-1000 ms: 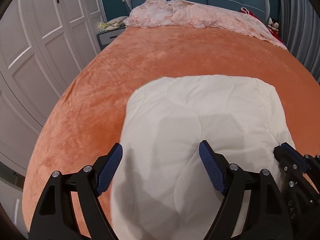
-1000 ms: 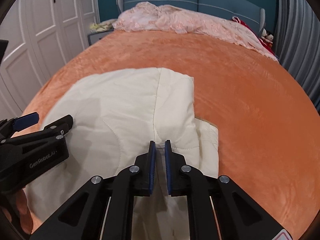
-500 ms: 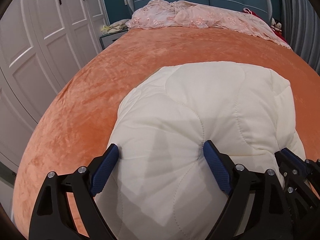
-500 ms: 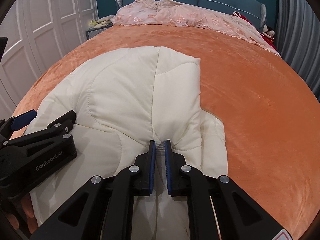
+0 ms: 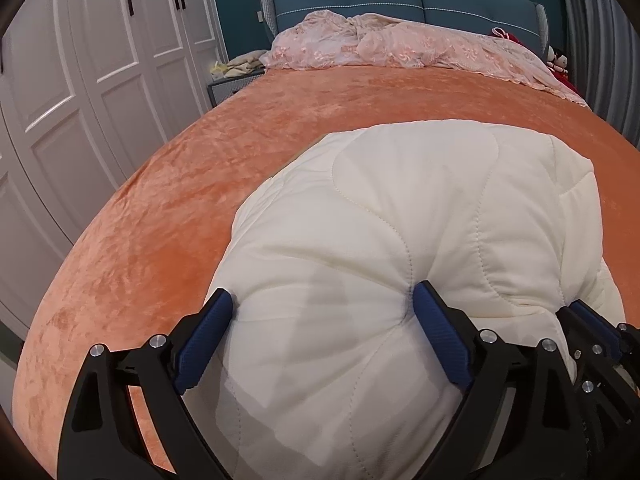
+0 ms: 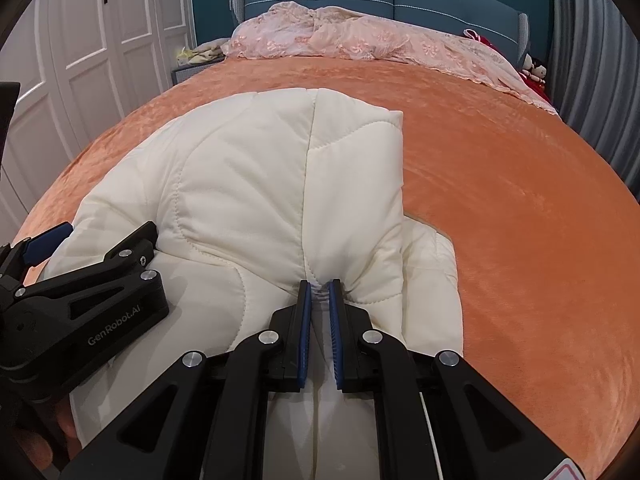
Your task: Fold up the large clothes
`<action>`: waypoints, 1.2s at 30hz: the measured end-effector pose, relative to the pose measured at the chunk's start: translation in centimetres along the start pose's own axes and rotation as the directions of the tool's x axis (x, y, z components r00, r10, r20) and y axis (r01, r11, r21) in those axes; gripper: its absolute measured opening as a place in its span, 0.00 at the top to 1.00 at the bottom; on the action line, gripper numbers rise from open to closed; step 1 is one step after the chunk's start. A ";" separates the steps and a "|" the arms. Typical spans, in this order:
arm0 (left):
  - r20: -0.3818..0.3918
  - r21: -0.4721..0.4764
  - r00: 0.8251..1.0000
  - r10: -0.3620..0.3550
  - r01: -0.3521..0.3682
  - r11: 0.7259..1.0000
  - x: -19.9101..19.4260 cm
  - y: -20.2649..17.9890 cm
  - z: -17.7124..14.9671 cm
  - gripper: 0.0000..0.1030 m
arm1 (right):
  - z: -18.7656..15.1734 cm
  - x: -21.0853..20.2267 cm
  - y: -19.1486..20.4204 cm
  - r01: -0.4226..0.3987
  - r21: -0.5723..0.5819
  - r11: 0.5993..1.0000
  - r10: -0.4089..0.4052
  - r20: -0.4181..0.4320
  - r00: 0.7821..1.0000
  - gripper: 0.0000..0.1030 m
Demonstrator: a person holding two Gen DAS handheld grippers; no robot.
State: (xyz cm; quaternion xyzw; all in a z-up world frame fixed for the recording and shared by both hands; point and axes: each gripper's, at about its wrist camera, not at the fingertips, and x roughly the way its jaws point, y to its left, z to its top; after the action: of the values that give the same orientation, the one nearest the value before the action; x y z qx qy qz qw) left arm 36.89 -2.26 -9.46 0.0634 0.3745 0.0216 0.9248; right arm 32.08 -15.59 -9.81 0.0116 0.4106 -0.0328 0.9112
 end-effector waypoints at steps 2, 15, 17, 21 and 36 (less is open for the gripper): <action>0.011 0.001 1.000 0.005 -0.005 1.000 0.1 -0.1 -0.1 0.13 | -0.2 0.0 0.1 0.002 0.000 1.000 -0.002 0.009 1.000 0.92; 0.011 -0.009 1.000 -0.015 0.015 1.000 -1.3 0.6 -0.4 0.11 | -0.2 -1.7 -0.7 -0.016 0.039 0.999 0.017 -0.008 1.000 0.89; -0.031 -0.013 0.999 -0.036 0.036 0.999 -2.9 1.3 -0.5 0.10 | -0.3 -3.6 -1.0 -0.014 0.055 0.998 0.016 -0.035 0.999 0.86; -0.093 -0.044 0.993 -0.072 0.068 0.997 -6.4 2.6 -2.0 0.10 | -2.1 -8.4 -1.4 -0.026 0.077 0.997 0.029 -0.035 0.999 0.83; -0.200 0.000 0.979 -0.042 0.043 0.999 -9.2 2.6 -7.5 0.08 | -6.9 -8.1 -1.4 0.019 0.060 0.998 -0.009 -0.167 0.986 0.79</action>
State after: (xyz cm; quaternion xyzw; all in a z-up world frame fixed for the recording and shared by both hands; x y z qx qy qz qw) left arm 25.04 0.25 -8.12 0.0549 0.4667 0.0070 0.8827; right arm 21.47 -16.23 -8.28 0.0393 0.4844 -0.0507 0.8725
